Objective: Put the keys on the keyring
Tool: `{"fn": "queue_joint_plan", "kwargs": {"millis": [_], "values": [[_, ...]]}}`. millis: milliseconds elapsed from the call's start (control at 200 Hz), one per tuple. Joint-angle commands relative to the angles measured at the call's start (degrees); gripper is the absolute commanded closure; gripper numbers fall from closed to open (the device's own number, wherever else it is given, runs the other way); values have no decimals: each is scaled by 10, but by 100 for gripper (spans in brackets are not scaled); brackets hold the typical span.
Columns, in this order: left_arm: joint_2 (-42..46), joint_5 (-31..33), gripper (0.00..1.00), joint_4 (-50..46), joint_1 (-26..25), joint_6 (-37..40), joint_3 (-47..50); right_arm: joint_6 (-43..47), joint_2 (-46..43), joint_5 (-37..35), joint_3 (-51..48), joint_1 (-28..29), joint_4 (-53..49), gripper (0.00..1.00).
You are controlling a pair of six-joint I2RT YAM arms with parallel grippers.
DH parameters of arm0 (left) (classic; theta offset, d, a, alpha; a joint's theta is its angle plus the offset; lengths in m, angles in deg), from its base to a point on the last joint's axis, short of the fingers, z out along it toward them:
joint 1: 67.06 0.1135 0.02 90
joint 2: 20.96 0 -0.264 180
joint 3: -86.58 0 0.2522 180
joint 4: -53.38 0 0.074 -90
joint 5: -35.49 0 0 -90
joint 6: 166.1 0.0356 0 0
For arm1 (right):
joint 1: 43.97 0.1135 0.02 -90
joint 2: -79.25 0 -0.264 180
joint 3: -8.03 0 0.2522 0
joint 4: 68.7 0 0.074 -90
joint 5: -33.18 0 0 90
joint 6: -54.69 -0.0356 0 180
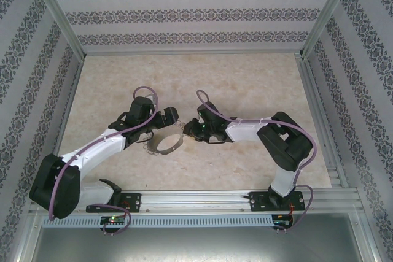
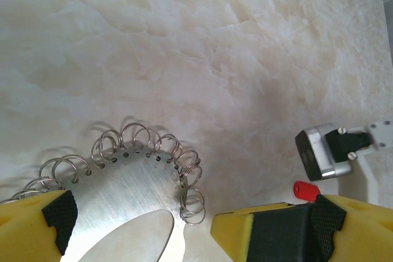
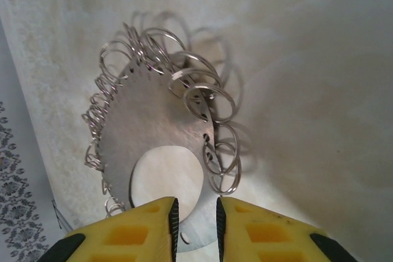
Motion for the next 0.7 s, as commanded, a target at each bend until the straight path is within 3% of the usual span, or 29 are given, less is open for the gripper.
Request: {"fn": "queue_joint_plan", "kwargs": {"millis": [0,694], "values": [[10,14,0,6,0,6,-16,-10,10,7,5,9,15,74],[14,15,0,9,0,8,-11,-8,44,-14,-1,16,11,76]]}}
